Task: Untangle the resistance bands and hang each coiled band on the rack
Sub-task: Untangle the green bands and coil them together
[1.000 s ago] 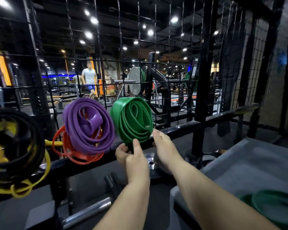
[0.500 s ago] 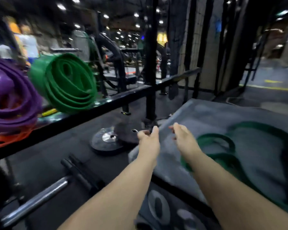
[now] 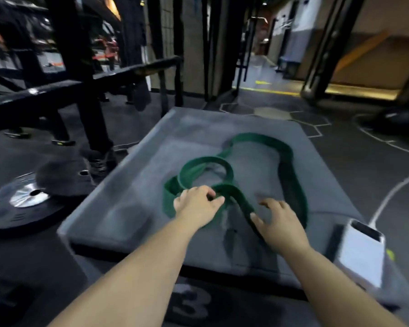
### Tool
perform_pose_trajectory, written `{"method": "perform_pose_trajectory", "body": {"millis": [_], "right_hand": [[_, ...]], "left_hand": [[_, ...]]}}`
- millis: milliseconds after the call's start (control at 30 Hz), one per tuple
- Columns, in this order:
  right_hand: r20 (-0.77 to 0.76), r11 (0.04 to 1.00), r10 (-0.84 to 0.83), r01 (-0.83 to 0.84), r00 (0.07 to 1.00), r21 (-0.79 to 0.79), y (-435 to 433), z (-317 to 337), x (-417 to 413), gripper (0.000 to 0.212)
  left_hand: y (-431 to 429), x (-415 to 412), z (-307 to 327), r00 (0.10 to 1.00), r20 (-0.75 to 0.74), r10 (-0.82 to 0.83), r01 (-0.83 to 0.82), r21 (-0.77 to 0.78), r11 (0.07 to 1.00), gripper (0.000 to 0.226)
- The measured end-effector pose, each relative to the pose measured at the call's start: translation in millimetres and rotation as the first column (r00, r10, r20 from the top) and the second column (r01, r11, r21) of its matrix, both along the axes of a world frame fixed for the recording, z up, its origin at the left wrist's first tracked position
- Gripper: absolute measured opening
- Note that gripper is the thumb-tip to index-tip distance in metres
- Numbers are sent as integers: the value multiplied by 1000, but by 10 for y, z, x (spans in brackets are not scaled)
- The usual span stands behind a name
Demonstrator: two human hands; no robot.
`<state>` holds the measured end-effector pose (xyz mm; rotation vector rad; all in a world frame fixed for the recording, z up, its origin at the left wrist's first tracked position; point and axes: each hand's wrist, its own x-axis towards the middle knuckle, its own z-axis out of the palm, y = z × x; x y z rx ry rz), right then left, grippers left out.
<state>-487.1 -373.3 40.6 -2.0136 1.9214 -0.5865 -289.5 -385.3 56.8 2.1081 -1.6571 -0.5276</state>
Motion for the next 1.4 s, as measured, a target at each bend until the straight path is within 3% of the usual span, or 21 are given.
{"method": "perform_pose_trajectory", "body": {"millis": [100, 233, 300, 467, 633, 733, 833, 1000, 1100, 1267, 1400], "right_hand": [[-41, 998, 39, -36, 998, 56, -6, -53, -61, 55], [-167, 985, 100, -74, 981, 155, -119, -33, -25, 67], [-220, 969, 121, -67, 968, 236, -158, -6, 17, 77], [-317, 940, 170, -57, 933, 337, -191, 42, 48, 53], [-124, 869, 224, -140, 967, 475, -174, 208, -4, 38], [205, 862, 177, -252, 963, 440, -73, 380, -68, 23], [584, 854, 93, -367, 806, 370, 70, 522, -162, 24], [850, 836, 99, -506, 517, 210, 273, 676, -250, 21], [921, 820, 141, -564, 363, 97, 318, 753, -292, 22], [969, 774, 240, -616, 67, -149, 330, 906, -431, 51], [968, 779, 207, -575, -139, -249, 317, 955, -523, 53]], "left_hand": [[-103, -131, -34, 985, 114, -131, 117, 120, 986, 44], [-140, -113, -101, 935, 280, -218, 178, 160, 971, 50], [-138, -58, -123, 932, 289, -219, 180, 157, 971, 48], [-89, -38, -58, 970, 216, -115, 120, -10, 993, 39], [-80, -97, 50, 963, 264, -58, 106, -172, 979, 56], [-113, -96, 61, 962, 238, -131, 165, -129, 978, 80], [-113, -129, -8, 940, 251, -229, 254, -72, 964, 92], [-132, -142, -21, 914, 294, -280, 312, -66, 948, 89], [-151, -74, -102, 900, 283, -332, 391, -185, 902, 85], [-257, -18, -179, 919, 170, -356, 394, -423, 816, 67], [-208, -95, -32, 940, -86, -331, 260, -448, 855, 70]]}}
